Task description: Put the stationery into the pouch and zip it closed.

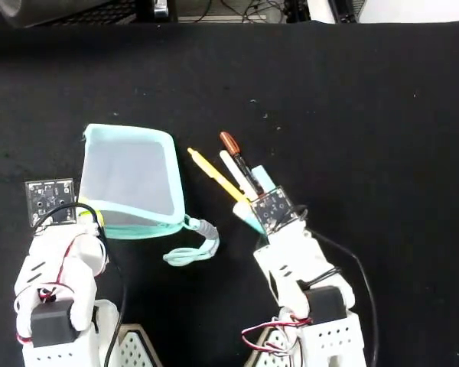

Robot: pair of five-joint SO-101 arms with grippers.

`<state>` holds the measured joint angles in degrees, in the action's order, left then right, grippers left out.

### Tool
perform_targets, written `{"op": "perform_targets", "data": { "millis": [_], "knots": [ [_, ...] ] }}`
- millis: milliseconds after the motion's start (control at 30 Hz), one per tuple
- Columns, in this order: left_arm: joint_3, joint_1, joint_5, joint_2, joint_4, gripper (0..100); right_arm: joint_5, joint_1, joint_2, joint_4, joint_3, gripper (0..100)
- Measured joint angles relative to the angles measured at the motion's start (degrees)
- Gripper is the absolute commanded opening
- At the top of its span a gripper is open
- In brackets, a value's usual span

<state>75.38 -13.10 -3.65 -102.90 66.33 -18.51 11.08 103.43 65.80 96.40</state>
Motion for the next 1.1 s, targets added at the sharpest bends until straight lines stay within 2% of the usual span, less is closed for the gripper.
{"op": "perform_targets", "data": {
  "millis": [100,367,433,533,600,900,1033,1100],
  "knots": [
    [0.0,0.0,0.0,0.0,0.0,3,0.1,0.0,0.0,-3.4,0.0,14.7],
    [0.0,0.0,0.0,0.0,0.0,3,0.3,0.0,0.0,-2.0,0.0,14.4],
    [0.0,0.0,0.0,0.0,0.0,3,0.3,0.0,0.0,0.0,-0.9,11.1],
    [0.0,0.0,0.0,0.0,0.0,3,0.3,0.0,0.0,2.3,-3.8,0.8],
    [0.0,0.0,0.0,0.0,0.0,3,0.3,0.0,0.0,2.5,-5.7,3.0],
    [0.0,0.0,0.0,0.0,0.0,3,-1.5,-0.3,-0.1,4.2,-22.9,1.4],
    [0.0,0.0,0.0,0.0,0.0,3,-3.1,-0.4,-8.4,7.6,-29.5,1.4],
    [0.0,0.0,0.0,0.0,0.0,3,-3.2,-3.0,-15.8,8.7,-33.3,1.4]
  ]
}}
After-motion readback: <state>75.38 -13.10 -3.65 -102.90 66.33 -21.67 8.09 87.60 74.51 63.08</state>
